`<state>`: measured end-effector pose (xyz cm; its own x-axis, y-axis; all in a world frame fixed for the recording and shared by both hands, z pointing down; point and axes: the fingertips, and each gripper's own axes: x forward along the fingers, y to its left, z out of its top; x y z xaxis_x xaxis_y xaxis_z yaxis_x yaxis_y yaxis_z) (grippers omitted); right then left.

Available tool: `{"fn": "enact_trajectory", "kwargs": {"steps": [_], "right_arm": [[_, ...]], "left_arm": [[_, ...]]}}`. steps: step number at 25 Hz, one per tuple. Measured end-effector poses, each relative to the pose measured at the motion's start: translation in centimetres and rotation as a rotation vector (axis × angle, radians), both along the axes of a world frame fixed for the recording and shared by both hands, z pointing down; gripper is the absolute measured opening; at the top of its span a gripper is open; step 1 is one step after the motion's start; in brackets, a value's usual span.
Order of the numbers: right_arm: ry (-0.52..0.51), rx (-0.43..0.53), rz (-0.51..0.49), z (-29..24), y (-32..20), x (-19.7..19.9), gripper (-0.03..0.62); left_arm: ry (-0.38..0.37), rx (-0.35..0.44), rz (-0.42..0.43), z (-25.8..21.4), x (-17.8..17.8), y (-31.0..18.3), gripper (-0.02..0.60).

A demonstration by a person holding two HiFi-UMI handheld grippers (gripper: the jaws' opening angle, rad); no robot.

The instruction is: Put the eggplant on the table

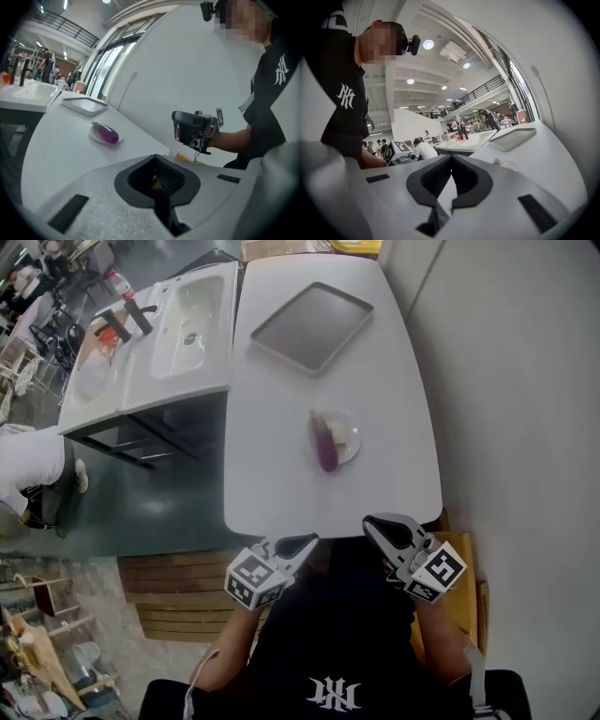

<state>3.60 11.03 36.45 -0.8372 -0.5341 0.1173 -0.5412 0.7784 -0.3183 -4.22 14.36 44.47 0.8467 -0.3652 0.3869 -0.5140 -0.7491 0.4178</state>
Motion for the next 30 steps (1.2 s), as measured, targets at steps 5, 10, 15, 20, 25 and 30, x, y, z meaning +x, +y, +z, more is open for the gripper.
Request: {"fn": "enact_trajectory", "kwargs": {"steps": [5,10,15,20,25,30], "right_arm": [[-0.018,-0.002,-0.007,-2.2,4.6,-1.1,0.005],[-0.04,-0.012,-0.043,-3.7,8.4,-2.3,0.003],[-0.03,-0.053,-0.081,-4.2,10.7,-2.0,0.003],[-0.09,0.045,-0.132,-7.0,8.4,-1.5,0.003],[-0.179,0.115,-0.16,-10.1,8.5,0.1,0.003],[-0.138,0.057,-0.201,-7.1,8.8,2.9,0.003]], "left_arm": [[0.086,0.111,0.011,-4.0,-0.9,4.0,0.006],[0.158,0.12,0.018,-7.1,-1.0,5.8,0.006],[0.22,0.105,0.033,-10.7,-0.3,8.4,0.006],[0.235,0.091,0.049,-11.0,-0.3,7.7,0.006],[0.131,0.136,0.034,-11.7,2.7,6.6,0.006],[0.11,0.193,0.008,-13.2,5.3,6.3,0.006]]}}
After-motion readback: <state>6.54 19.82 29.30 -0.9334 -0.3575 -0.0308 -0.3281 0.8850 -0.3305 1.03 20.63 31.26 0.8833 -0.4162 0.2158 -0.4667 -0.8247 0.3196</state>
